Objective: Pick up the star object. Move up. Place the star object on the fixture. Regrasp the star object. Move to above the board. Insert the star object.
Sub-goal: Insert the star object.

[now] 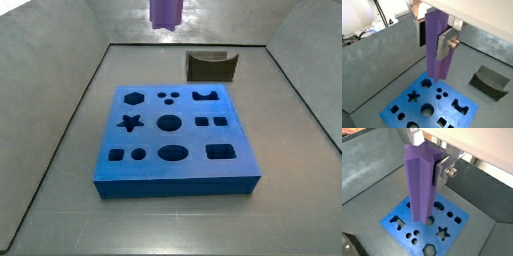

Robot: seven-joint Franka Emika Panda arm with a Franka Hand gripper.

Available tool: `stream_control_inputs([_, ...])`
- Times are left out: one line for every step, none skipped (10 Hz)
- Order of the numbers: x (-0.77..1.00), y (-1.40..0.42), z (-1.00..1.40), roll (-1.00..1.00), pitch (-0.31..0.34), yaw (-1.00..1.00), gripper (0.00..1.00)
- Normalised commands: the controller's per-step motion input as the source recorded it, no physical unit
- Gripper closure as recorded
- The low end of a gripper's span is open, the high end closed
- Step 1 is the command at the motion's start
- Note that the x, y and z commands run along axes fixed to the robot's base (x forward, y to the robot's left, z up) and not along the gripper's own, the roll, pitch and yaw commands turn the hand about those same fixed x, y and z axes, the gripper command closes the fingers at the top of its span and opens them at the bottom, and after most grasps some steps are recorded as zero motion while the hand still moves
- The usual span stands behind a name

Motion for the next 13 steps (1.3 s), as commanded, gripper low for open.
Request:
stream_control_inputs([0.14,-0.08,-0.3,-0.66,0.297,-0.28,1.0])
stream_control_inputs([0.0,-0.07,-0.13,-0.65,0.129,-0.69,1.0])
stream_control_inputs([-0.05,-0.15,-0.45,-0.52,0.0,-0.63,1.0])
stream_control_inputs([0.0,0.0,0.0,0.01,0.0,0.0,1.0])
stream_control_inputs([-0.26,-0.13,-0.87,0.17,-0.14,0.29,1.0])
stream_control_inputs([-0.39,-0.23,-1.0,0.23,0.0,0.69,1.0])
stream_control_inputs([-0.24,-0.23,-0.89,0.18,0.014,0.78,1.0])
stream_control_inputs([-0.2,-0.35,-0.76,0.13,0.131,0.7,1.0])
stream_control_inputs([-0.04,-0.35,-0.64,0.1,0.211,0.76,1.0])
stream_control_inputs([-0.01,-0.24,-0.63,0.02,0.134,0.87,1.0])
stream_control_inputs([-0.31,-0.2,-0.65,-0.15,-0.034,0.51,1.0])
stream_control_inputs([0.0,0.0,-0.13,0.0,0.0,-0.09,1.0])
stream_control_inputs([-0.11,0.17,-0.25,-0.05,0.0,-0.6,1.0])
